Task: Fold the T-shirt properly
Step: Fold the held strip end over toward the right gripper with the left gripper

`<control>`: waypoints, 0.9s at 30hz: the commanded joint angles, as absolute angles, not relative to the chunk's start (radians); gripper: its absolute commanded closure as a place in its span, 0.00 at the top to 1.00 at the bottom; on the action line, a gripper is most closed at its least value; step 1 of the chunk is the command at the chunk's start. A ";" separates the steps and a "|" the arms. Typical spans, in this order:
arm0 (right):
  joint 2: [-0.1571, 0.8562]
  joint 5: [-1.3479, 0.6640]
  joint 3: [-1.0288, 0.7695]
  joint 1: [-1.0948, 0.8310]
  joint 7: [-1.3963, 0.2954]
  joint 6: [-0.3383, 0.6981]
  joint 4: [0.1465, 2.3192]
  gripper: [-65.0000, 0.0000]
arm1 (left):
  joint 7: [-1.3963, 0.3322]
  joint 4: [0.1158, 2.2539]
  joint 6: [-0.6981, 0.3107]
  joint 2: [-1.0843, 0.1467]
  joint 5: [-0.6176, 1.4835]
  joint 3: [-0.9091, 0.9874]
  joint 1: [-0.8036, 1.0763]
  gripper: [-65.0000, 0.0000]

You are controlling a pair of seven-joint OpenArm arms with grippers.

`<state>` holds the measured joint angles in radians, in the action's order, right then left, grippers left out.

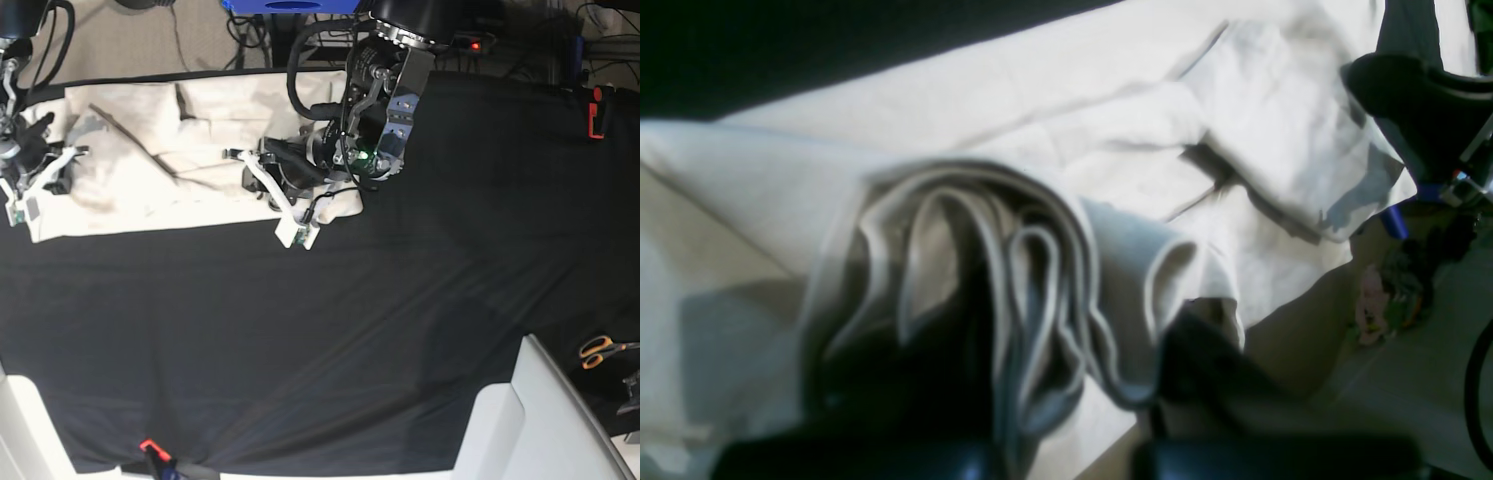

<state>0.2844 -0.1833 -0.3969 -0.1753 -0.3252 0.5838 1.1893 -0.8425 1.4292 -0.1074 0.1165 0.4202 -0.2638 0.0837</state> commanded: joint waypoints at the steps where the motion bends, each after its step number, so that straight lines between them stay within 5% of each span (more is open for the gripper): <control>1: 0.305 -0.194 -0.403 -0.159 -0.306 0.585 1.202 0.01 | -0.831 1.446 -0.116 0.128 0.438 -0.269 0.073 0.00; 13: 0.303 -0.194 -0.400 -0.137 -0.306 0.585 1.202 0.00 | -0.837 1.440 -0.114 0.114 0.437 -0.315 0.050 0.00; 27: 0.302 -0.194 -0.400 -0.136 -0.306 0.585 1.199 0.00 | -0.835 1.389 0.102 0.053 0.437 -0.529 -0.010 0.00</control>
